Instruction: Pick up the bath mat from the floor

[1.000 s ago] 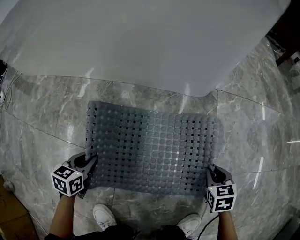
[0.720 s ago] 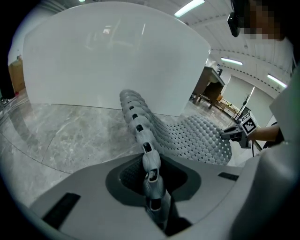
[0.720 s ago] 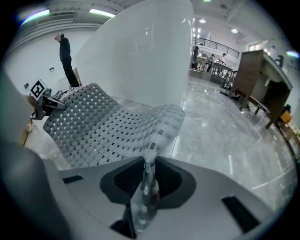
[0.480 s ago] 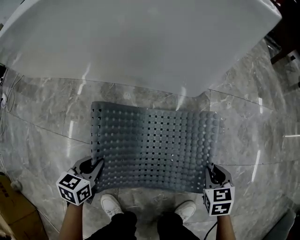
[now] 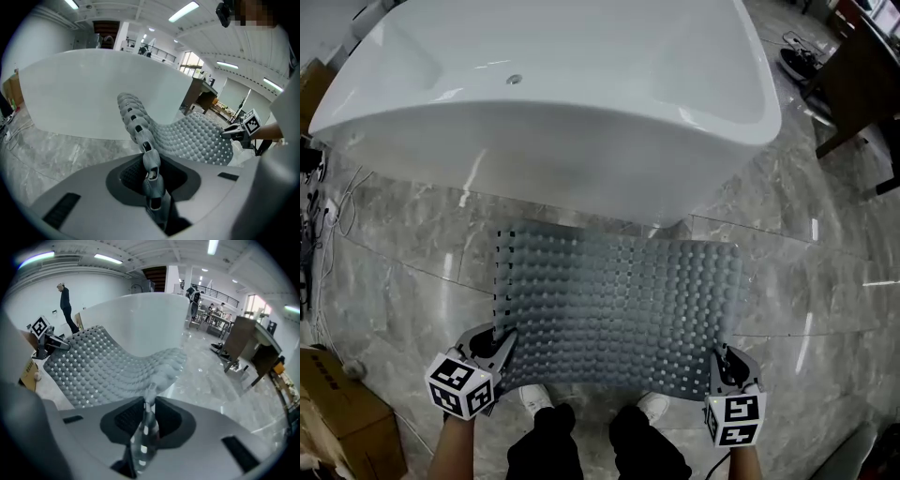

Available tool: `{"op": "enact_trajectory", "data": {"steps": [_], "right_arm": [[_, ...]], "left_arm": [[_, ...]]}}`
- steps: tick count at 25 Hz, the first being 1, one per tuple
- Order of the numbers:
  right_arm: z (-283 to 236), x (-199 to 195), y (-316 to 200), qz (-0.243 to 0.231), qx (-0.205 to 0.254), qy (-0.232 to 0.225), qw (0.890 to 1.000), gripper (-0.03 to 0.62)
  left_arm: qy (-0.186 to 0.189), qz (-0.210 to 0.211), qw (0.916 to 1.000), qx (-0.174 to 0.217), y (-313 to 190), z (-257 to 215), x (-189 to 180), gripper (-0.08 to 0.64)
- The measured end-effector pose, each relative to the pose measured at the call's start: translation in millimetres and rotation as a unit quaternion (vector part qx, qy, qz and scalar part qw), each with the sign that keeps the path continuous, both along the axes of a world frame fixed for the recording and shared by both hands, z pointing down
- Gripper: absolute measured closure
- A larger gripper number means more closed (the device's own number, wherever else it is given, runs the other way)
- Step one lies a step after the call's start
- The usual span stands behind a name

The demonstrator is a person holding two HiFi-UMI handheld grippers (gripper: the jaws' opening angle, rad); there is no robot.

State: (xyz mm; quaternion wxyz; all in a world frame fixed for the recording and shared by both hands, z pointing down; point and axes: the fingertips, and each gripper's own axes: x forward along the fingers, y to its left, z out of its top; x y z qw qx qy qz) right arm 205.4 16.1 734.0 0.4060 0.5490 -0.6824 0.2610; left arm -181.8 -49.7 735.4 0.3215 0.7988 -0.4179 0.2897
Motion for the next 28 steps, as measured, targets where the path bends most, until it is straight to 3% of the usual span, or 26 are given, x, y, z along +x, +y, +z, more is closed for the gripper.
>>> {"op": "enact_trajectory", "data": {"steps": [15, 21, 28], "right_arm": [[-297, 2, -17, 0.004, 0.078, -0.003, 0.997, 0.511], [-409, -9, -35, 0.011, 0.142, -0.002, 0.99, 0.512], [-515, -17, -53, 0.005, 0.213, 0.011, 0.977, 0.514]], "left_arm": [[0.013, -0.017, 0.9981, 0.058, -16, -298, 20, 0.488], [0.022, -0.025, 0.9927, 0.116, -32, -415, 16, 0.488], [0.026, -0.041, 0.9809, 0.188, -44, -526, 6, 0.488]]}}
